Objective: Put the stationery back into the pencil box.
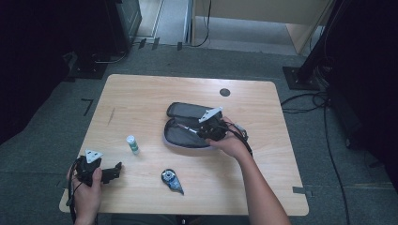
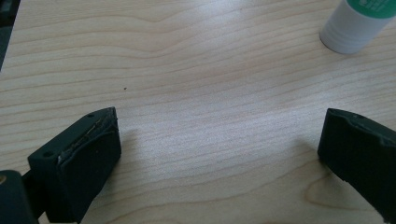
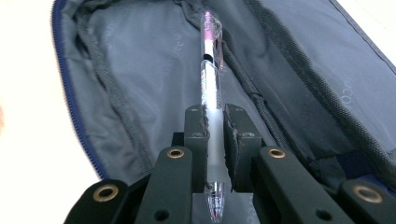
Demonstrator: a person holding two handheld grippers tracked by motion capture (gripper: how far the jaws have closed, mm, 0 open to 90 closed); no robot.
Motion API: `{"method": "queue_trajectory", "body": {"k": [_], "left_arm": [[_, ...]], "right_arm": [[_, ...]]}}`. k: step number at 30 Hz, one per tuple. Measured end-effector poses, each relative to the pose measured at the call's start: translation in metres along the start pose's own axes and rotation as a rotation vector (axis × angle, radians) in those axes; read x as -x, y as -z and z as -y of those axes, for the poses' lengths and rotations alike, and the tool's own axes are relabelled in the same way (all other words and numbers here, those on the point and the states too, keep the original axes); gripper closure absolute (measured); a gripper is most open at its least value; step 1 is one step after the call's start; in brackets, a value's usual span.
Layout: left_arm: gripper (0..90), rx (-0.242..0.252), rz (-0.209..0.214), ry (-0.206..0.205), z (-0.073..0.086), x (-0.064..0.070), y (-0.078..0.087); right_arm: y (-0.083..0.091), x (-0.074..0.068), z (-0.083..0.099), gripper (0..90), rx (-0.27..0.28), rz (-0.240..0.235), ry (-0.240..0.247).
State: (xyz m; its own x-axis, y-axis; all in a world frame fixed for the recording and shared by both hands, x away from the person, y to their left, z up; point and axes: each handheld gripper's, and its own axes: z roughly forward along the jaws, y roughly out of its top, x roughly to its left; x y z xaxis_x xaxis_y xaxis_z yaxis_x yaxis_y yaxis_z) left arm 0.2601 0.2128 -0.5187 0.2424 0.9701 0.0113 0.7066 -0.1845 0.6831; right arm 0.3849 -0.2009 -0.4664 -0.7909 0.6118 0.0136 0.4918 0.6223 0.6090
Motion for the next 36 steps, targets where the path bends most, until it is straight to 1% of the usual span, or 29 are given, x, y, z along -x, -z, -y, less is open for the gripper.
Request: {"method": "queue_trajectory", "body": {"k": [2,4,5,8,10,11,13,15,17,22,24,26,28,29,31,32,33,35,36], "left_arm": [[0.0,0.0,0.0,0.0,0.0,0.0,0.0],[0.0,-0.001,0.0,0.0,0.0,0.0,0.0],[0.0,-0.001,0.001,-0.001,0.0,0.0,0.0],[0.0,-0.001,0.003,-0.002,0.0,0.0,0.0],[0.0,-0.002,0.003,-0.002,0.0,0.0,0.0],[0.0,-0.002,0.003,-0.003,0.0,0.0,0.0],[0.0,-0.001,0.003,-0.002,0.0,0.0,0.0],[0.0,-0.001,0.003,-0.002,0.0,0.0,0.0],[0.0,-0.002,0.003,-0.002,0.0,0.0,0.0],[0.0,-0.001,0.003,-0.002,0.0,0.0,0.0],[0.0,-0.001,0.003,-0.002,0.0,0.0,0.0],[0.0,-0.001,0.003,-0.003,0.0,0.0,0.0],[0.0,-0.001,0.002,-0.003,0.0,0.0,0.0],[0.0,-0.001,0.003,-0.003,0.0,0.0,0.0],[0.0,-0.001,0.002,-0.003,0.0,0.0,0.0],[0.0,-0.001,0.003,-0.003,0.0,0.0,0.0],[0.0,-0.002,0.002,-0.003,0.0,0.0,0.0],[0.0,-0.001,0.003,-0.003,0.0,0.0,0.0],[0.0,-0.001,0.002,-0.003,0.0,0.0,0.0]], "right_arm": [[-0.002,0.003,0.0,79.9,0.011,0.016,-0.01],[-0.003,0.006,0.0,78.2,0.019,0.048,-0.019],[-0.004,0.007,0.0,75.7,0.02,0.065,-0.022],[-0.007,0.01,0.001,71.9,0.016,0.113,-0.027],[-0.008,0.012,0.002,69.6,0.018,0.172,-0.019],[-0.007,0.012,0.003,67.3,0.021,0.195,-0.029],[-0.004,0.012,0.004,64.5,0.059,0.192,-0.051],[0.0,0.009,0.004,61.1,0.086,0.161,-0.092],[0.005,0.006,0.006,58.5,0.115,0.157,-0.102],[0.022,0.003,0.014,49.7,0.155,0.109,-0.177],[0.03,0.001,0.017,44.3,0.175,0.101,-0.205],[0.038,-0.003,0.02,40.7,0.181,0.106,-0.222],[0.044,-0.007,0.024,36.9,0.188,0.126,-0.218],[0.047,-0.01,0.026,36.1,0.187,0.132,-0.228],[0.053,-0.015,0.031,31.6,0.19,0.129,-0.236],[0.055,-0.017,0.033,28.5,0.193,0.132,-0.239],[0.057,-0.02,0.035,25.3,0.187,0.134,-0.253],[0.059,-0.027,0.039,17.7,0.179,0.132,-0.257],[0.06,-0.031,0.041,15.4,0.173,0.135,-0.261]]}}
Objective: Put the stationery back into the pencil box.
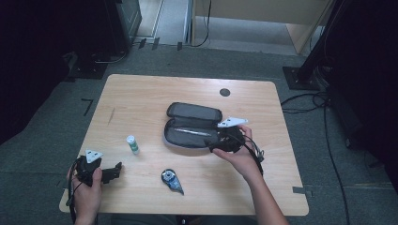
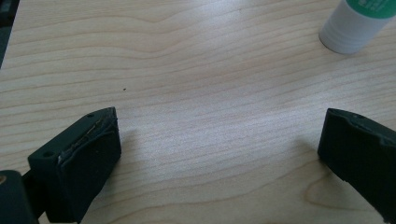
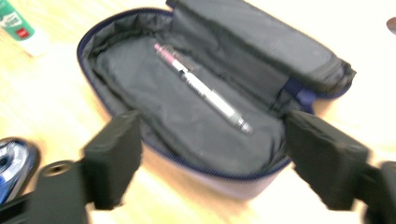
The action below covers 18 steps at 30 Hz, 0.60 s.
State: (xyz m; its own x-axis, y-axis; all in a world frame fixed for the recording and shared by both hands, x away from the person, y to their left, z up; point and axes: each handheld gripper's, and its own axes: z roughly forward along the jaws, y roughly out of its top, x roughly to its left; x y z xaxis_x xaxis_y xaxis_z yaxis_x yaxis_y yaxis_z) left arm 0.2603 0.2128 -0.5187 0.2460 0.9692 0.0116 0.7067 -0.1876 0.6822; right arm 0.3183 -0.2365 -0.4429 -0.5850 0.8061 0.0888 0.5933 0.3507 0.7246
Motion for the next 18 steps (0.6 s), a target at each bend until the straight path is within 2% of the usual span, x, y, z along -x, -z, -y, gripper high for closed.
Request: {"method": "queue_trajectory", "body": {"k": [3,7,12,18], "left_arm": [[0.0,0.0,0.0,0.0,0.0,0.0,0.0],[0.0,0.0,0.0,0.0,0.0,0.0,0.0],[0.0,0.001,0.0,0.001,0.0,0.0,0.0],[0.0,0.0,0.0,0.001,0.0,0.0,0.0]], "right_arm": [[0.004,-0.011,0.007,10.8,0.002,0.0,0.0],[0.006,-0.028,0.016,0.0,-0.009,-0.012,-0.016],[0.009,-0.044,0.025,0.0,0.009,-0.028,-0.013],[0.012,-0.068,0.035,0.0,0.031,-0.074,0.003]]}}
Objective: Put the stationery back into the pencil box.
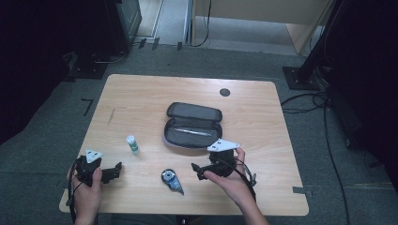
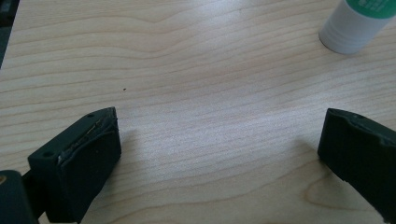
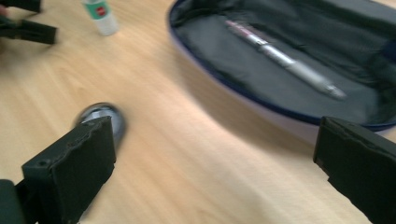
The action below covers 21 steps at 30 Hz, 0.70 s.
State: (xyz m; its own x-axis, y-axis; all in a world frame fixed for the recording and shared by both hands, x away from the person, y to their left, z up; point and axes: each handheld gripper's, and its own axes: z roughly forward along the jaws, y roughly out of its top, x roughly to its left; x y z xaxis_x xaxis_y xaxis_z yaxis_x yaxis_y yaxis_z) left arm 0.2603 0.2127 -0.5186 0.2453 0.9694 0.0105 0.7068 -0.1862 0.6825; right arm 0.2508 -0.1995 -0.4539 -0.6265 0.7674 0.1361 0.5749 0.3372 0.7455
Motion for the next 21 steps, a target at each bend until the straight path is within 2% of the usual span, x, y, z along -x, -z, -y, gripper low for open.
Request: {"method": "queue_trajectory", "body": {"k": [7,11,21], "left_arm": [[0.0,-0.001,0.001,0.001,0.0,0.0,0.0],[0.0,0.0,0.001,0.001,0.0,0.0,0.0],[0.0,-0.001,0.001,0.001,0.0,0.0,0.0]], "right_arm": [[-0.009,-0.033,0.011,0.4,-0.017,-0.046,0.031],[-0.019,-0.048,0.015,6.6,-0.025,-0.045,0.052],[-0.041,-0.068,0.021,22.4,-0.035,-0.089,0.062]]}}
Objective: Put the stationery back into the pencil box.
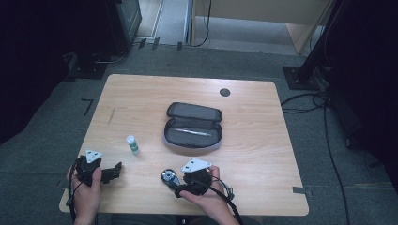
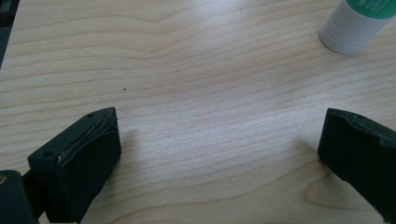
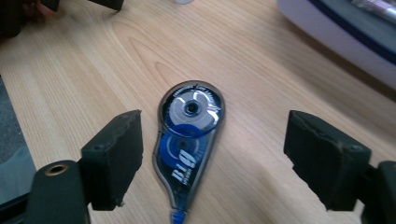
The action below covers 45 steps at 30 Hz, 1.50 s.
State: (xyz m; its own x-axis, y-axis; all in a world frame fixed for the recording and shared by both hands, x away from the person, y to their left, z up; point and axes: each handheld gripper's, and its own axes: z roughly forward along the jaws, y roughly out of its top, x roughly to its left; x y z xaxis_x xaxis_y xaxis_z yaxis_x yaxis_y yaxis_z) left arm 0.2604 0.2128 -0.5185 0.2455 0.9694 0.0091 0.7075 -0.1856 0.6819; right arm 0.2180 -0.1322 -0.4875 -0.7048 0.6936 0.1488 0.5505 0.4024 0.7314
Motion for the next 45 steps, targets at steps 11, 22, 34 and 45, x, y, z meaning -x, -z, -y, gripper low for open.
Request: {"method": "queue_trajectory", "body": {"k": [11,22,34,45], "left_arm": [[0.0,0.0,0.0,0.0,0.0,0.0,0.0],[0.0,0.0,0.0,0.0,0.0,0.0,0.0],[0.0,0.0,0.0,0.0,0.0,0.0,0.0],[0.0,0.0,0.0,-0.001,0.0,0.0,0.0]], "right_arm": [[-0.018,-0.009,0.003,38.7,-0.009,0.025,-0.018],[-0.022,-0.014,0.006,49.3,-0.012,0.028,-0.002],[-0.024,-0.011,0.011,56.1,-0.013,0.003,-0.019],[-0.024,-0.01,0.009,40.5,-0.009,-0.05,0.015]]}}
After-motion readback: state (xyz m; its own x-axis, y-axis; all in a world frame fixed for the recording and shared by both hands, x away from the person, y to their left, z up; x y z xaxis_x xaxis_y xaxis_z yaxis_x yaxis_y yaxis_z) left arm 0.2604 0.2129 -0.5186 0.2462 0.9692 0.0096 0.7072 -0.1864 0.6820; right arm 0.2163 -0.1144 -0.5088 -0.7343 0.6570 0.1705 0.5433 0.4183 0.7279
